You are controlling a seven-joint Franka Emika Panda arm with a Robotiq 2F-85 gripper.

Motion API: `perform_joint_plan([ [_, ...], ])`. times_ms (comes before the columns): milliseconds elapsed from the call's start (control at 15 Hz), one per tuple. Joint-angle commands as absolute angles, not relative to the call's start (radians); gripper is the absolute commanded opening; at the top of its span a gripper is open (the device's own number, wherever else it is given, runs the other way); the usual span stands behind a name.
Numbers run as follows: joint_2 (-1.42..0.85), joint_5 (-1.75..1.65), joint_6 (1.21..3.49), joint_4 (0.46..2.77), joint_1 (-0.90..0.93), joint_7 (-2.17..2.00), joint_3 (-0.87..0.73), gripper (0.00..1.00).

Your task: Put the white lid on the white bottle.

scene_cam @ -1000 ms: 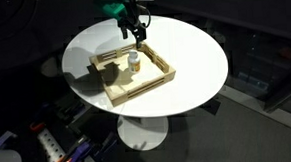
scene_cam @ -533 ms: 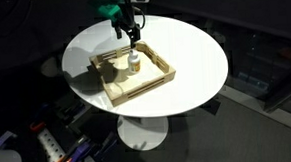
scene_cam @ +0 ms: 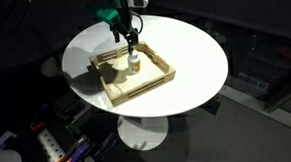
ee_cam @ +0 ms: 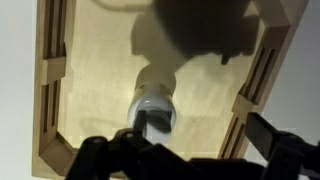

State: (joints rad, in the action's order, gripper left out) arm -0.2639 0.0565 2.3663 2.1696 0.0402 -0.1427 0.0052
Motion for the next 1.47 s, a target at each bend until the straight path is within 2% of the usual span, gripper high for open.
perform_joint_plan([
  [0, -0.255, 0.075, 2.375, 2.183, 0.031, -0.114, 0.015, 1.00],
  [1400, -0.293, 0.074, 2.424, 2.179, 0.030, -0.079, 0.025, 1.00],
])
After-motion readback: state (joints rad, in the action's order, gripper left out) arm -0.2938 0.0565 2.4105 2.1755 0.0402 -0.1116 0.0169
